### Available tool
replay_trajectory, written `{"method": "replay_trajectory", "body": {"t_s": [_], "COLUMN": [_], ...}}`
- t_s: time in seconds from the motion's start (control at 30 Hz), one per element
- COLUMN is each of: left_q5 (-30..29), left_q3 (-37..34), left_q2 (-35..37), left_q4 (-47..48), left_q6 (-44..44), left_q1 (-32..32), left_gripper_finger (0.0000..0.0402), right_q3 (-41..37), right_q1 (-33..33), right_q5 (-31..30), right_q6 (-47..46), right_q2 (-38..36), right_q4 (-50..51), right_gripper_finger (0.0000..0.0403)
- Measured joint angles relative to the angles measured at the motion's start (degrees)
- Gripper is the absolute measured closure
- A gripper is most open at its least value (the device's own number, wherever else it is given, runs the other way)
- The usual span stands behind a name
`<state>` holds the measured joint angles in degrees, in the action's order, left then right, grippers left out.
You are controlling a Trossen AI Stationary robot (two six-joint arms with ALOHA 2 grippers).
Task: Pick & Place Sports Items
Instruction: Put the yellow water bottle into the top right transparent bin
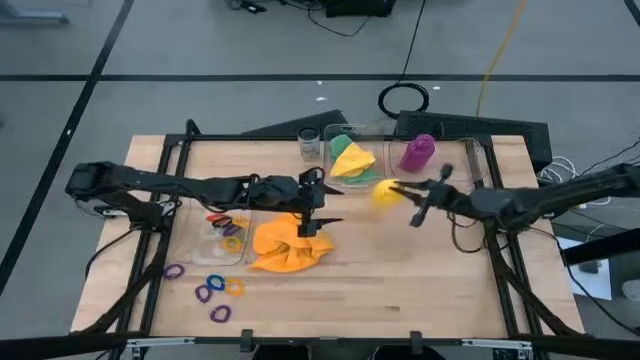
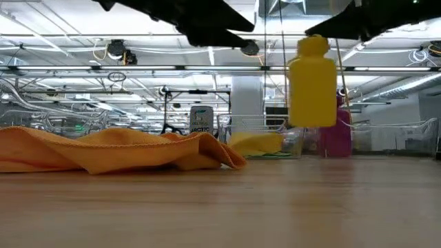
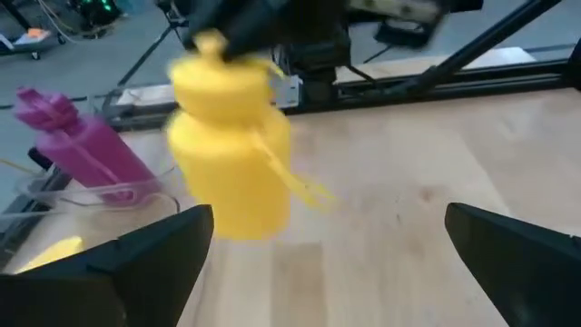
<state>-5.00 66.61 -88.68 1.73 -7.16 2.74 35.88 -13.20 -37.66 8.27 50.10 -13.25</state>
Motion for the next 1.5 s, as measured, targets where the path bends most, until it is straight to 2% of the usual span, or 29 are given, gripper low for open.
{"method": "replay_trajectory", "body": {"t_s": [0.43,0.67,0.77,0.97,1.13,1.33,1.5], "left_q5": [0.49,0.53,0.57,0.62,0.64,0.64,0.64], "left_q3": [0.00,0.00,0.00,0.00,0.00,0.00,0.00], "left_q2": [-0.07,-0.07,-0.07,-0.09,-0.09,-0.09,-0.11], "left_q4": [0.16,0.22,0.25,0.27,0.25,0.25,0.24], "left_q6": [0.00,0.00,0.00,0.02,0.20,0.19,0.05], "left_q1": [-0.04,-0.04,-0.04,-0.04,-0.04,-0.04,-0.04], "left_gripper_finger": [0.0034,0.0034,0.0034,0.0034,0.0034,0.0034,0.0034], "right_q3": [0.00,0.00,0.00,0.00,0.00,-3.58,-8.41], "right_q1": [-1.54,-1.54,-1.54,-1.30,1.19,5.19,8.16], "right_q5": [-22.33,-35.28,-39.54,-40.31,-40.28,-39.37,-38.17], "right_q6": [6.28,10.23,8.16,-4.11,-8.86,-11.76,-9.75], "right_q2": [-17.95,-22.73,-23.48,-23.80,-23.78,-23.70,-23.71], "right_q4": [8.71,10.32,14.04,25.97,30.00,29.36,22.49], "right_gripper_finger": [0.0386,0.0386,0.0386,0.0386,0.0386,0.0386,0.0386]}}
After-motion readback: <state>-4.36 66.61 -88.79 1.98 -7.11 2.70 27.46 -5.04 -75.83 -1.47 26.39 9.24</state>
